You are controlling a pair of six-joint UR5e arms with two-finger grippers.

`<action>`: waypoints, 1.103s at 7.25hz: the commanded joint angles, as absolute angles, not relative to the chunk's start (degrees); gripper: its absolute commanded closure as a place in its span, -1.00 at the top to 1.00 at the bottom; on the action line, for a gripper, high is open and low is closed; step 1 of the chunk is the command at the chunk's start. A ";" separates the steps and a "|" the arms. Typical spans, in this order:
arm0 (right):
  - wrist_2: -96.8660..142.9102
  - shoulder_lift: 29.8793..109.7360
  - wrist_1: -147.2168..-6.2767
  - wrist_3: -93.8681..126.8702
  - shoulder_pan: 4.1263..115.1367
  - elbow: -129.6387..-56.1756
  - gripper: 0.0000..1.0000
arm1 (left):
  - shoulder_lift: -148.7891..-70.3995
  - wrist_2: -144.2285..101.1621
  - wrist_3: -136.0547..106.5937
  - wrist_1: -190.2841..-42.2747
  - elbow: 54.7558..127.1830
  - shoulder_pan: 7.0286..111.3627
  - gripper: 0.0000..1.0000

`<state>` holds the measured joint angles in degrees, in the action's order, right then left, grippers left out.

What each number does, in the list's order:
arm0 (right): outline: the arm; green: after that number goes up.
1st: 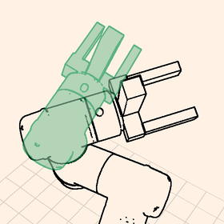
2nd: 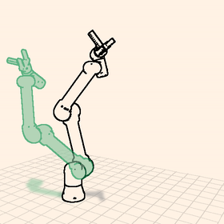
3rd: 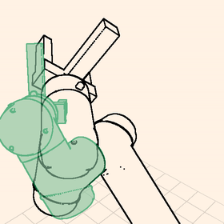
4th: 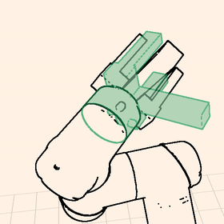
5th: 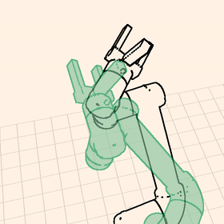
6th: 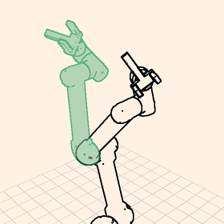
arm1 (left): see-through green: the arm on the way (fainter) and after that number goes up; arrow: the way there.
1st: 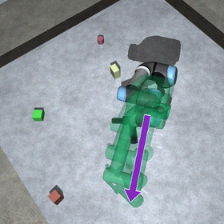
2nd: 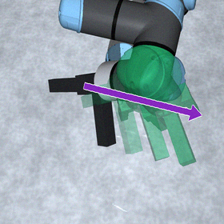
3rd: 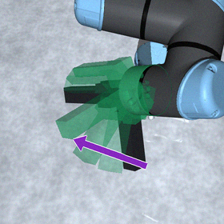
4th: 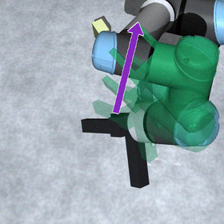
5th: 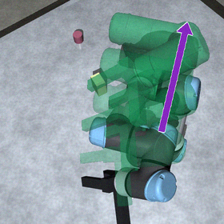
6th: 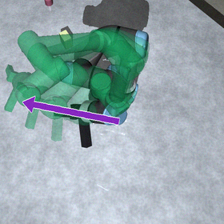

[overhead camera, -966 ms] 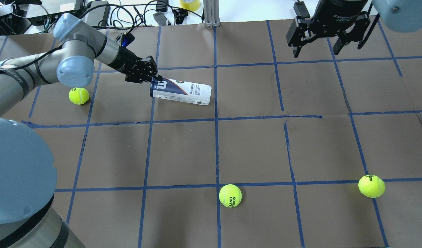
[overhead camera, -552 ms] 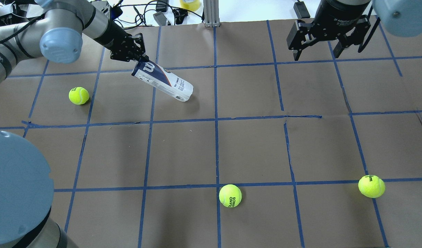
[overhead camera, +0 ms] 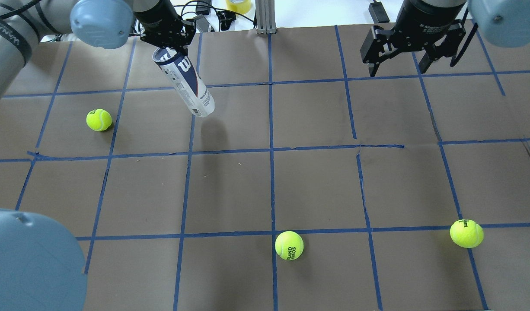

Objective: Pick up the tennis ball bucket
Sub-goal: 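Lift and rotate the can upright with the left gripper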

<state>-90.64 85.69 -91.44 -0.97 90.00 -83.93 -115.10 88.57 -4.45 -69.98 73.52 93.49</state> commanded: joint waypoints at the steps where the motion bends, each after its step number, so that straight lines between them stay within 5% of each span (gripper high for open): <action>1: -90.70 85.69 -91.41 -1.05 90.00 -83.94 1.00 | -116.01 99.27 -3.87 -63.85 73.65 101.04 -1.00; 4: -90.70 85.69 -91.41 -1.05 90.00 -83.94 1.00 | -116.37 98.62 -3.60 -53.49 81.43 102.13 -1.00; 8: -90.62 85.69 -91.41 -1.05 90.09 -83.94 1.00 | -114.96 92.64 -2.29 -54.39 82.44 102.13 -1.00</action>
<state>-90.65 85.69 -91.42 -1.05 90.06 -83.94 -115.35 93.57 -2.39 -53.48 82.28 102.13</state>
